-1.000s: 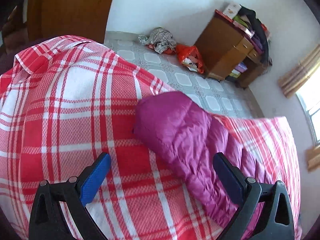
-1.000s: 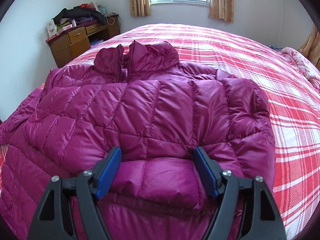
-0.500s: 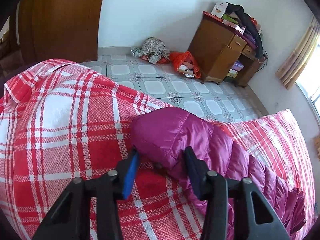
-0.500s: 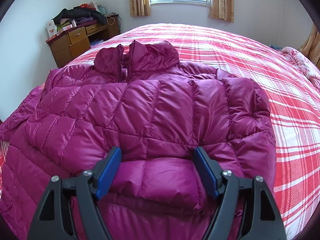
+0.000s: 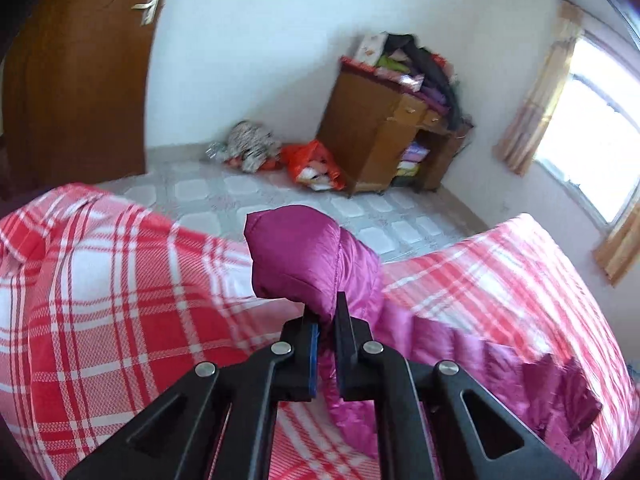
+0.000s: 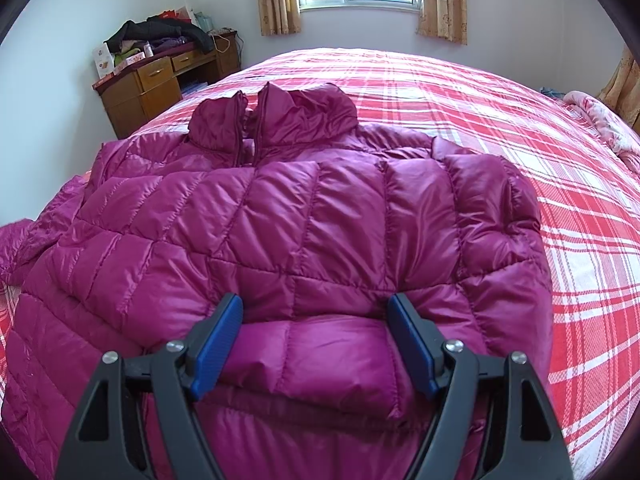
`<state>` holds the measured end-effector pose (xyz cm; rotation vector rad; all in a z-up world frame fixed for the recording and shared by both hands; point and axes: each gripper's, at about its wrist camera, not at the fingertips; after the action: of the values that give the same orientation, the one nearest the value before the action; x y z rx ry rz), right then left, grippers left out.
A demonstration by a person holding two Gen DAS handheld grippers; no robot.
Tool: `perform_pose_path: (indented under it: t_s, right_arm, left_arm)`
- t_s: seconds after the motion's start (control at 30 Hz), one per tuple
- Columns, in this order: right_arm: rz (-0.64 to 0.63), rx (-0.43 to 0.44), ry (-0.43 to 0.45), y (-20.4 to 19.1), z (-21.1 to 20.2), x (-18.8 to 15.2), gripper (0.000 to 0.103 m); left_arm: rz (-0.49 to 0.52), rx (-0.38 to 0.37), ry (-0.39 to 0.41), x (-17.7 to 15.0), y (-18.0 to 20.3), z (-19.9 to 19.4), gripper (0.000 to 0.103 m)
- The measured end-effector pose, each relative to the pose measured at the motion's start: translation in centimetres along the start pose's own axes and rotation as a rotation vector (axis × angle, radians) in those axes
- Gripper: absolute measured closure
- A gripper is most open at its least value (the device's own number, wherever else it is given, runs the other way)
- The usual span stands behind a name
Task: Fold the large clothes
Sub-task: 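Grasp the other sleeve cuff with the left gripper and fold it across the body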
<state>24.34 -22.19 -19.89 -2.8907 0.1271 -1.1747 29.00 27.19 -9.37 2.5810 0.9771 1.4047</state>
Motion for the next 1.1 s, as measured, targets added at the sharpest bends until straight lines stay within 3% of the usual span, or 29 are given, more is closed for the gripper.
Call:
perform_pose_path:
  t_s: [0.17,0.33,0.43,0.5,0.63,0.73,0.83,0.93,1.03,1.07,1.1]
  right_arm:
    - [0.001,0.001,0.001,0.1,0.0,0.0,0.025]
    - [0.005,0.005,0.002,0.0,0.0,-0.1,0.025]
    - [0.035,0.021,0.016,0.5,-0.2,-0.1,0.025]
    - [0.077,0.05,0.032,1.2,-0.5,-0.2,0.025]
    - [0.149,0.096,0.055,2.2,-0.8,-0.2,0.025]
    - [0.167,0.114,0.059,2.4,-0.8,-0.2,0.025]
    - [0.179,0.127,0.059,2.2,-0.7,0.0,0.025]
    - [0.203,0.152,0.066,2.5,-0.6,0.1,0.025]
    - [0.227,0.179,0.071,3.3,-0.6,-0.1,0.025]
    - [0.228,0.181,0.071,3.3,-0.7,-0.2,0.025]
    - [0.226,0.178,0.07,3.3,-0.7,-0.2,0.025]
  left_arm:
    - [0.193,-0.157,0.104,-1.6,5.8,-5.7,0.097]
    - [0.449,-0.36,0.184,-7.0,13.8,-12.1,0.097]
    - [0.567,-0.494,0.158,-11.5,17.9,-14.4,0.097]
    - [0.623,-0.541,0.114,-14.5,20.0,-14.7,0.097]
    - [0.722,-0.559,-0.024,-20.5,23.0,-13.0,0.097]
    - [0.841,-0.506,-0.115,-24.4,24.2,-11.5,0.097]
    - [0.893,-0.484,-0.209,-26.3,24.4,-10.6,0.096]
    - [0.92,-0.488,-0.219,-26.6,23.7,-11.0,0.094]
    - [0.988,-0.498,-0.204,-27.4,22.7,-12.4,0.074]
    - [1.036,-0.497,-0.19,-28.3,22.6,-13.0,0.059]
    - [1.077,-0.488,-0.172,-28.6,22.7,-13.1,0.051]
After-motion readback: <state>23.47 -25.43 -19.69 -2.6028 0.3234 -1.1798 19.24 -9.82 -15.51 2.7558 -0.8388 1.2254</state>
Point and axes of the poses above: each gripper's, at about its wrist camera, not at the fingertips, and z roughly the way its jaws point, y to its right, x to its top, and after that the axes turned 1 degree about x, right-handed
